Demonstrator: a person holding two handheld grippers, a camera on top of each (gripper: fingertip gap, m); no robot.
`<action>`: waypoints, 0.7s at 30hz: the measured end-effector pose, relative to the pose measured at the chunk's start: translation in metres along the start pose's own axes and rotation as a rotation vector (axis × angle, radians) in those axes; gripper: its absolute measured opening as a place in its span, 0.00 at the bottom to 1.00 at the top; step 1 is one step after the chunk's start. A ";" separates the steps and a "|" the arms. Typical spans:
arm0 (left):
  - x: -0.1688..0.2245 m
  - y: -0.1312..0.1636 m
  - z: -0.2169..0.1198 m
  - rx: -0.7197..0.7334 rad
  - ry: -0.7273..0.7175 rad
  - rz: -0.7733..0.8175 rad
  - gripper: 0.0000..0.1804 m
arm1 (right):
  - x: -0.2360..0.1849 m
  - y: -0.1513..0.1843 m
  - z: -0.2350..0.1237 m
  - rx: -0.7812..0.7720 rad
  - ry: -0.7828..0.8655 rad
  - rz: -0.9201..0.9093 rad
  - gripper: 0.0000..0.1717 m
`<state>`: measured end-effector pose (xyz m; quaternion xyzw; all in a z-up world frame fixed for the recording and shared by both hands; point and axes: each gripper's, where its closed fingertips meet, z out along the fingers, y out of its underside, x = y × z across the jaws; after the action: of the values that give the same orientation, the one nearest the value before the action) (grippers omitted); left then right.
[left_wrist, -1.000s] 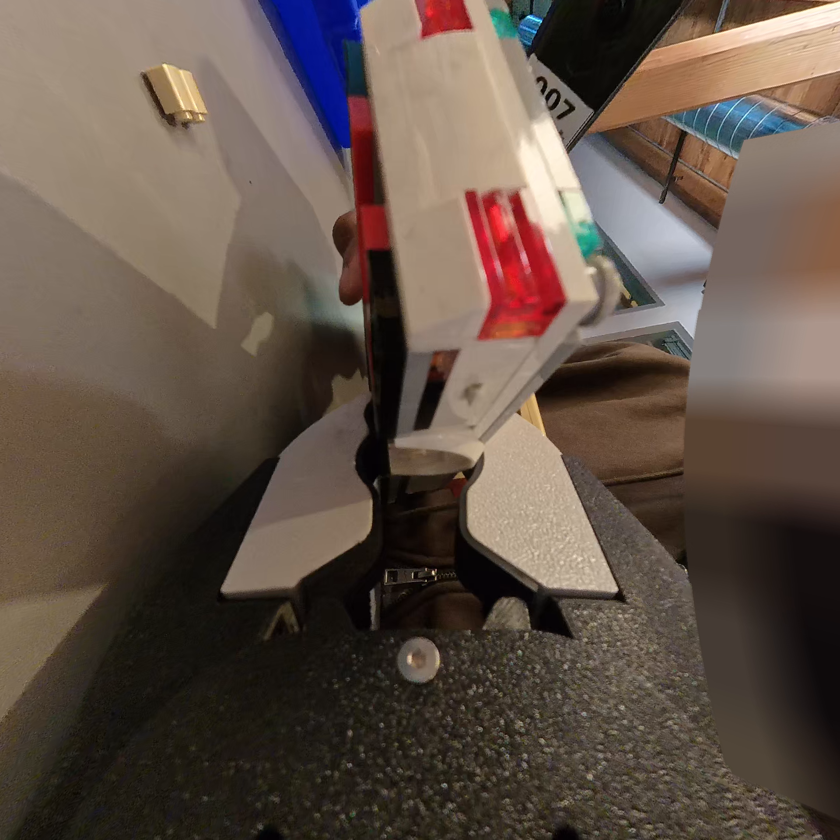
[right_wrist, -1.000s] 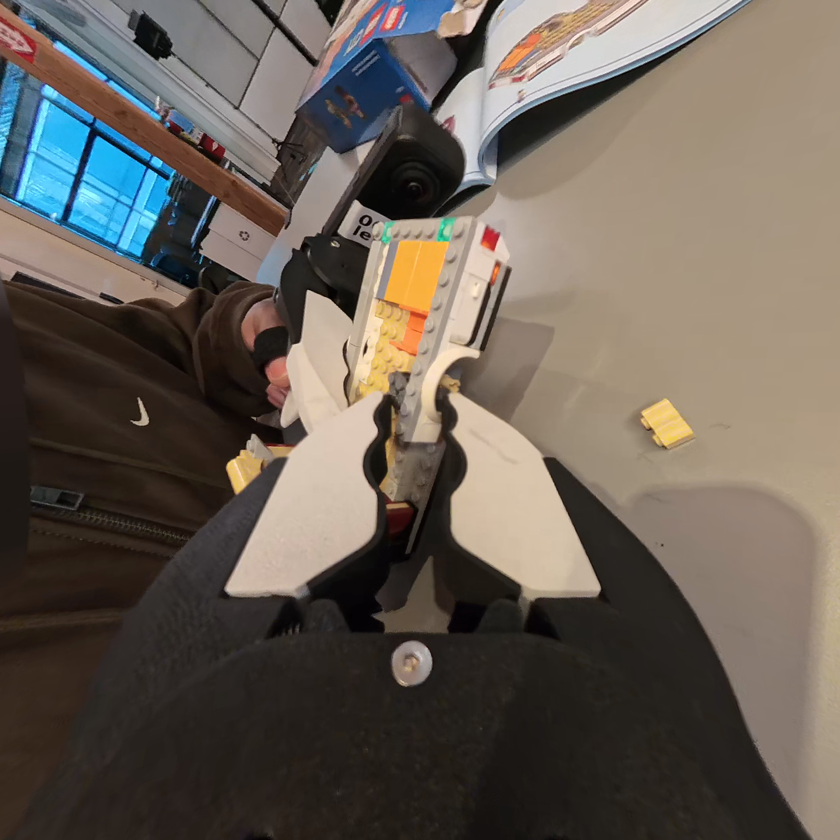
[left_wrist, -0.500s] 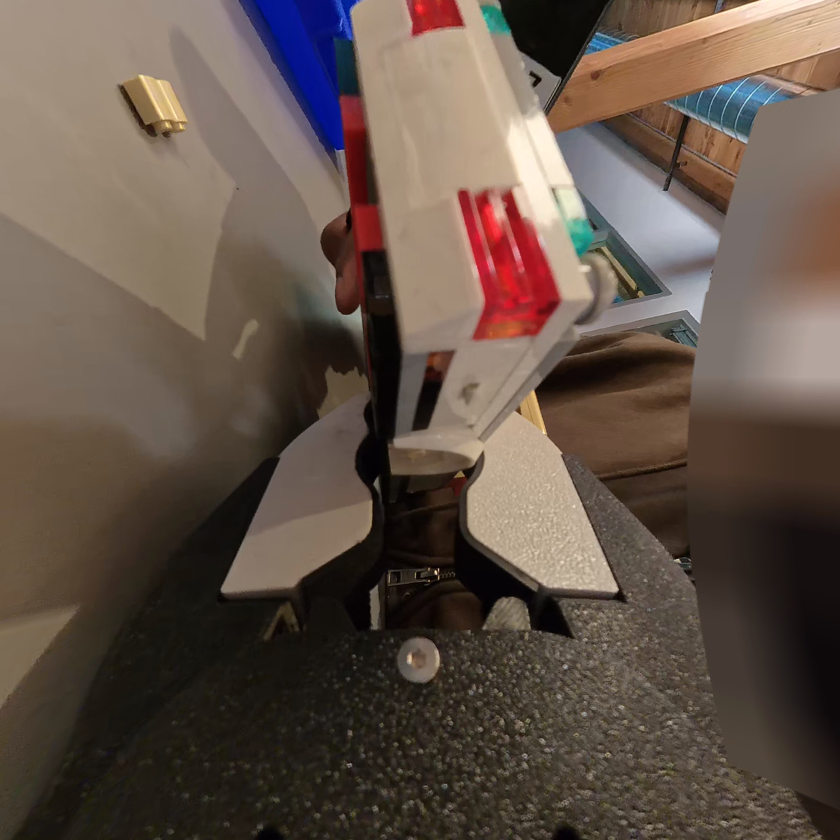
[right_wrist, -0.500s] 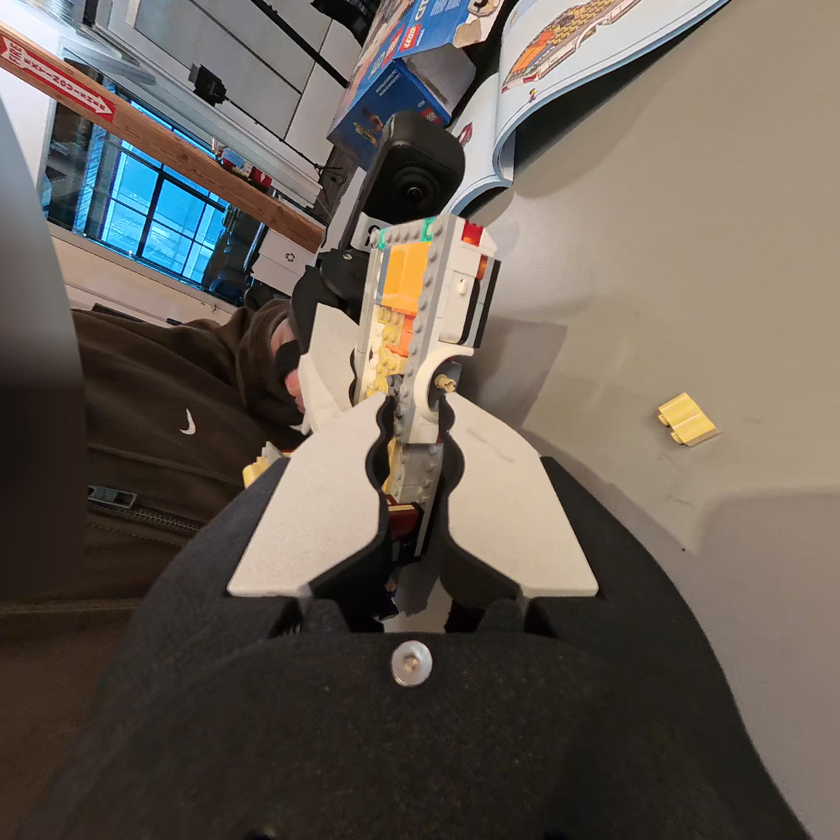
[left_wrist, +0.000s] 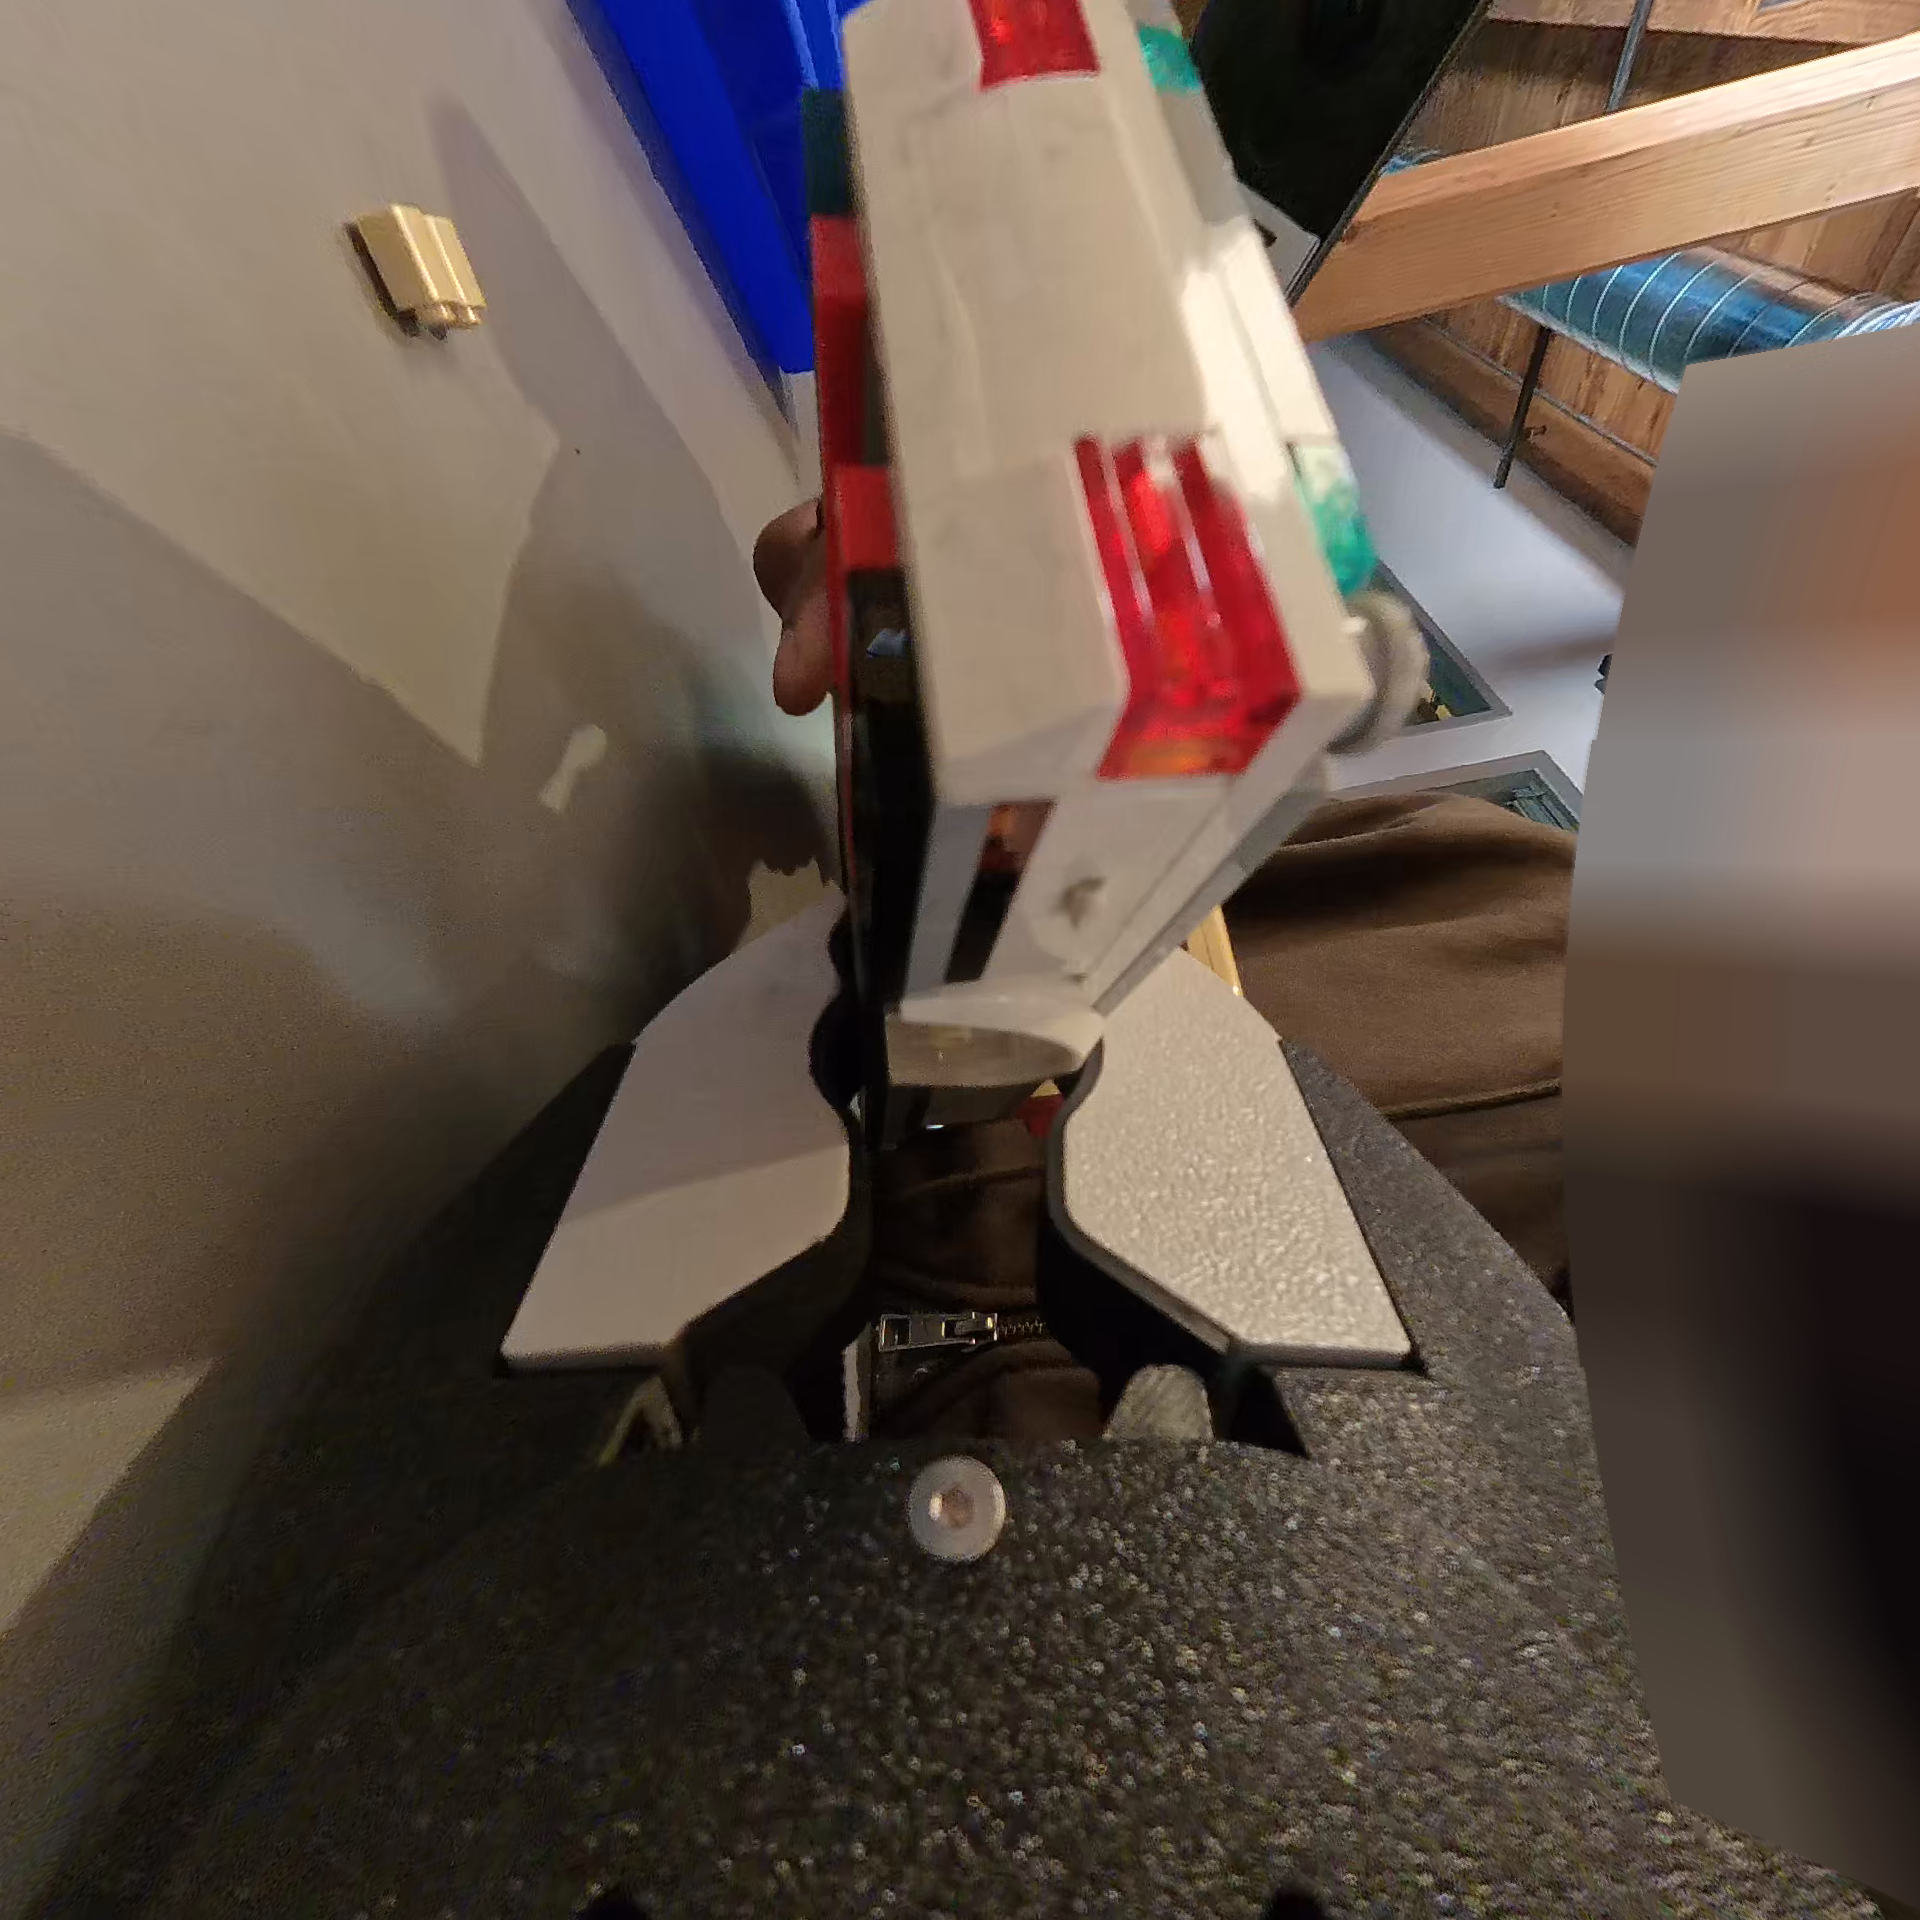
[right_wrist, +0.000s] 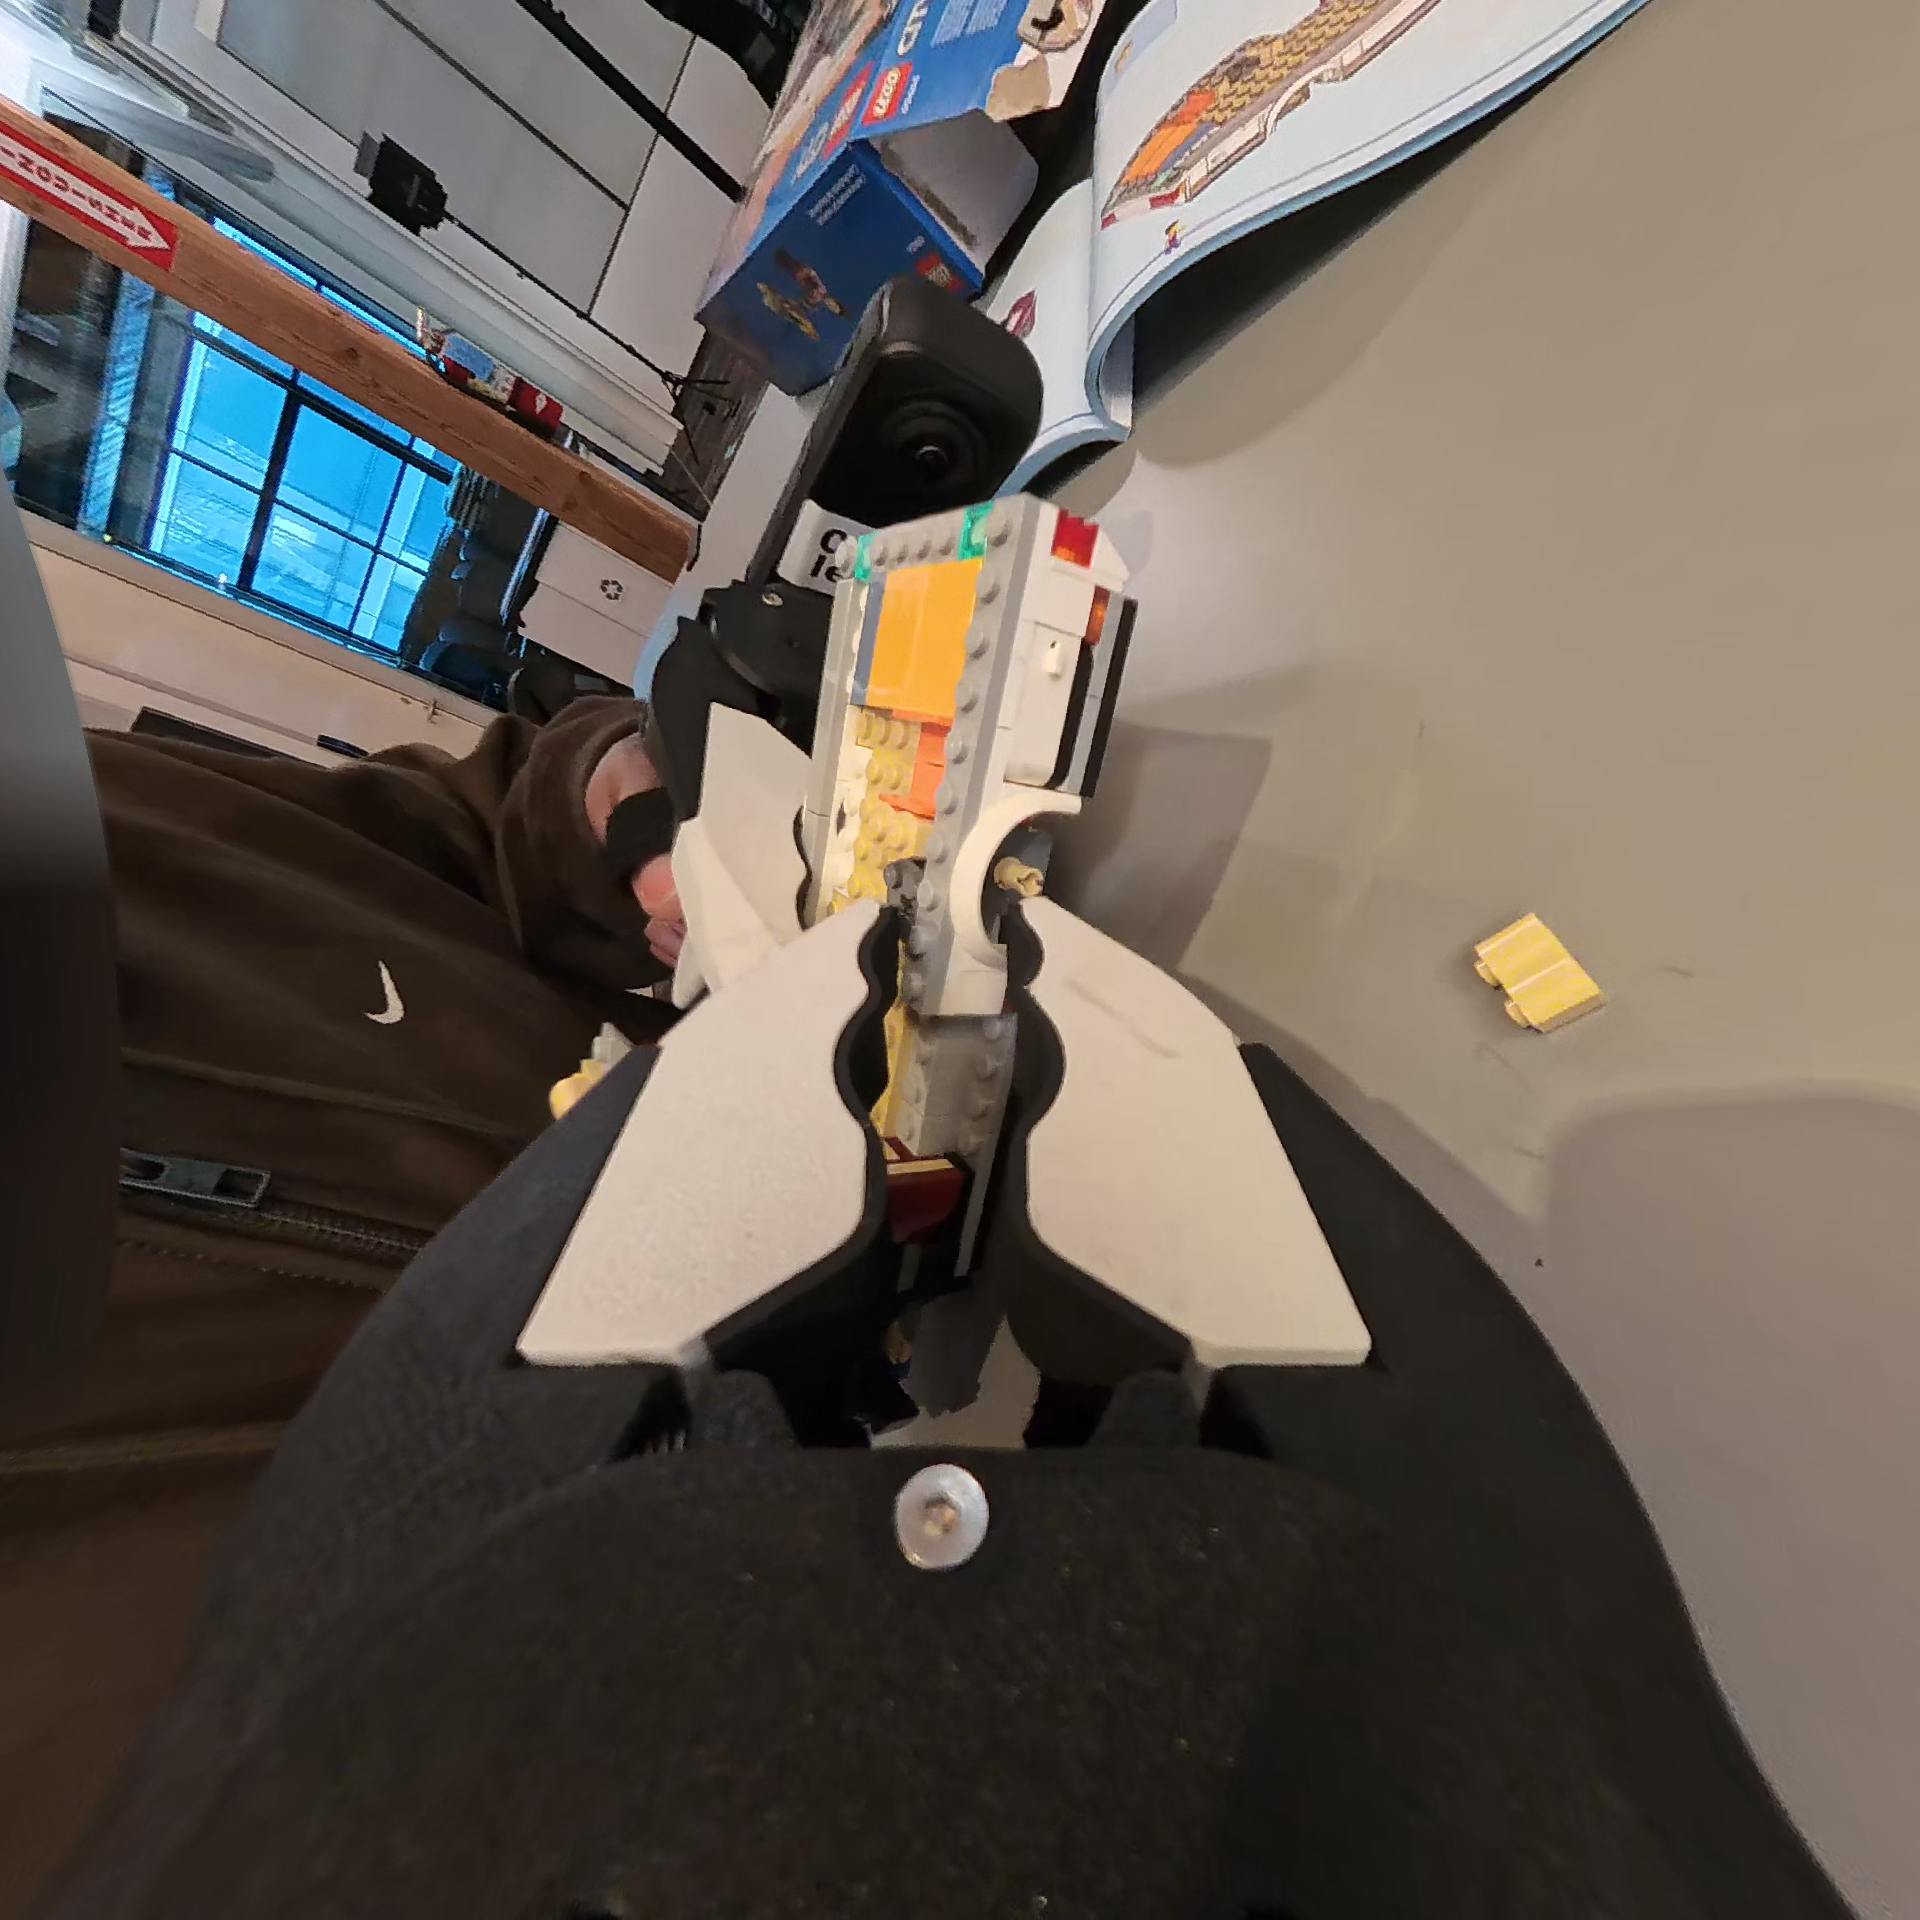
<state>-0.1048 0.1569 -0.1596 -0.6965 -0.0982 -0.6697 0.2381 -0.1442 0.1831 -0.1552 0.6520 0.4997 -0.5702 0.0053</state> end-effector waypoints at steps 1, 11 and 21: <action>0.000 0.000 -0.001 0.000 -0.001 0.000 0.18 | 0.000 -0.001 0.000 0.002 0.000 -0.001 0.12; -0.002 0.000 -0.001 0.001 -0.007 -0.010 0.18 | 0.001 -0.001 0.001 0.008 0.000 0.027 0.15; -0.001 0.003 0.001 -0.015 -0.009 0.005 0.18 | 0.002 -0.003 0.001 0.001 0.027 0.029 0.16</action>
<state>-0.1029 0.1552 -0.1607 -0.7015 -0.0925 -0.6668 0.2339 -0.1472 0.1854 -0.1557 0.6669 0.4898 -0.5615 0.0063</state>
